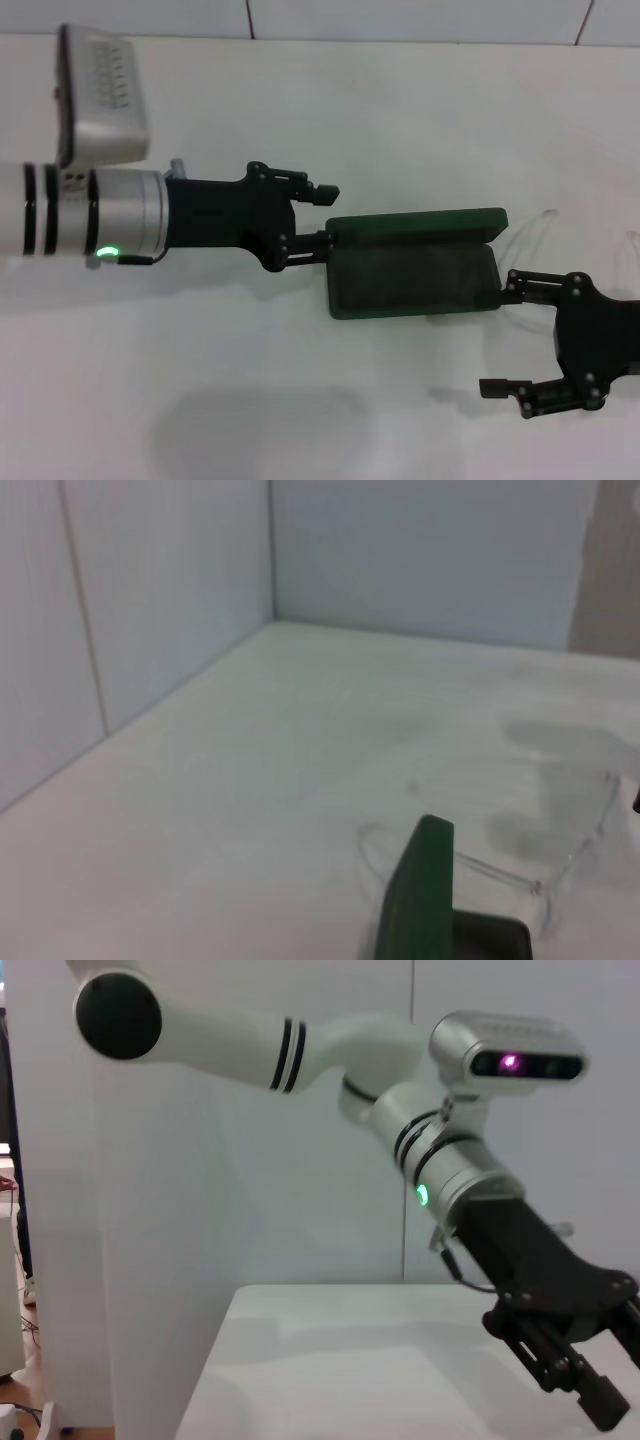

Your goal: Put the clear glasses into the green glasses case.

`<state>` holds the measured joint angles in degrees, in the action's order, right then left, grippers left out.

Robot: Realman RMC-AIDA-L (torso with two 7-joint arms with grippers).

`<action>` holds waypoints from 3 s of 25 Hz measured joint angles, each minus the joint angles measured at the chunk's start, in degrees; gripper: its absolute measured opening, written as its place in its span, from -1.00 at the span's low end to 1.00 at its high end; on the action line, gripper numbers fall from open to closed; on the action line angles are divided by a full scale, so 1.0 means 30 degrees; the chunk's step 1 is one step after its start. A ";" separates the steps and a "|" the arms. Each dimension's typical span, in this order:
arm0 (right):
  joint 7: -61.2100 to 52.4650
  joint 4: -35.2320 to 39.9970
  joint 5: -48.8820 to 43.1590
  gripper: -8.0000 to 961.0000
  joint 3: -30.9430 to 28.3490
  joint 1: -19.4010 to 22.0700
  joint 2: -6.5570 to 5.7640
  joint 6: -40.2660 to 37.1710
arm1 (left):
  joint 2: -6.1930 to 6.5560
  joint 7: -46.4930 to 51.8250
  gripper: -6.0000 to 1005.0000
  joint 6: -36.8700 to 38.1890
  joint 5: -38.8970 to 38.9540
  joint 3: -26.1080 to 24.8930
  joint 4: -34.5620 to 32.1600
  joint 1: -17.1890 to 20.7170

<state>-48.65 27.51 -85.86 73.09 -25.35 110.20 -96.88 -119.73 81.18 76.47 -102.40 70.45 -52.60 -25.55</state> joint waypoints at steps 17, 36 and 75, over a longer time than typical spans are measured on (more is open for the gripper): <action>-0.1430 0.0269 -0.0005 0.78 -0.0580 -0.0762 -0.0716 -0.0151 | -0.0006 -1.0449 0.05 0.5228 1.1672 0.0235 0.8798 0.2110; -0.4096 0.0966 0.0185 0.78 -1.2949 0.1589 0.0381 0.2627 | -0.0084 -0.5257 0.05 0.2719 0.7747 0.1714 0.7627 -0.1141; -0.3878 0.0901 -0.0003 0.78 -1.2916 0.1794 0.1029 0.4080 | -0.0344 0.3257 0.05 -1.1346 1.1052 1.7945 0.2776 -0.6925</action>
<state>-60.29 30.22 -85.87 34.34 -19.97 113.29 -84.64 -120.76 90.95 42.43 -69.24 124.29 -44.27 -46.32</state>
